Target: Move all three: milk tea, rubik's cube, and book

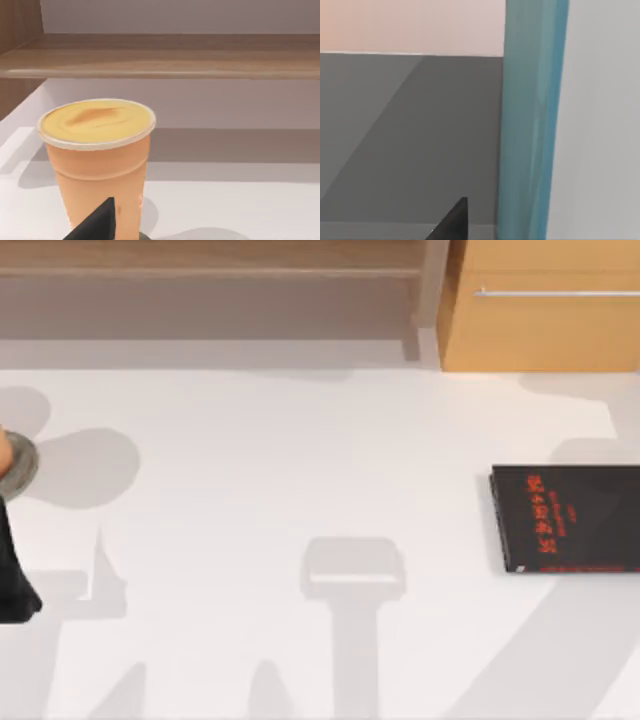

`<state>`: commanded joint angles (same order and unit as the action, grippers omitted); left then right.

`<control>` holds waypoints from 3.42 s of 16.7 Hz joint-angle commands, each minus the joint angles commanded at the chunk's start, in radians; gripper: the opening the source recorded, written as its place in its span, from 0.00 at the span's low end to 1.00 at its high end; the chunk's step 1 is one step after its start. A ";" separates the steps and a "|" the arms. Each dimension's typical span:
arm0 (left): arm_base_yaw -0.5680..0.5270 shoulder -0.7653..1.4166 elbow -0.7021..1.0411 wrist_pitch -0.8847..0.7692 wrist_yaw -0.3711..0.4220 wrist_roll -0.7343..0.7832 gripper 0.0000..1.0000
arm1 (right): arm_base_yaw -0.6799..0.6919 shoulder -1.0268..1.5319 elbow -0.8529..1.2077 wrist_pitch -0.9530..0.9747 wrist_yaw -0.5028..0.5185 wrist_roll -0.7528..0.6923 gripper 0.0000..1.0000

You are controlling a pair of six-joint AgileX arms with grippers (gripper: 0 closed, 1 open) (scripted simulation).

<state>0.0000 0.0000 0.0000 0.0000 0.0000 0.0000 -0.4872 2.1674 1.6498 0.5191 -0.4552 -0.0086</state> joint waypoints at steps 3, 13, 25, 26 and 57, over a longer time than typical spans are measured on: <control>0.000 0.000 0.000 0.000 0.000 0.000 1.00 | 0.000 0.000 0.000 0.000 0.000 0.000 0.40; 0.000 0.000 0.000 0.000 0.000 0.000 1.00 | 0.000 0.000 0.000 0.000 0.000 0.000 0.00; 0.000 0.000 0.000 0.000 0.000 0.000 1.00 | -0.012 -0.049 -0.017 0.001 -0.015 0.016 0.00; 0.000 0.000 0.000 0.000 0.000 0.000 1.00 | -0.013 -0.049 -0.025 -0.009 -0.013 0.009 0.00; 0.000 0.000 0.000 0.000 0.000 0.000 1.00 | 0.832 -0.644 -1.423 0.249 0.793 1.774 0.00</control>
<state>0.0000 0.0000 0.0000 0.0000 0.0000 0.0000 0.3448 1.5232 0.2268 0.7681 0.3382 1.7655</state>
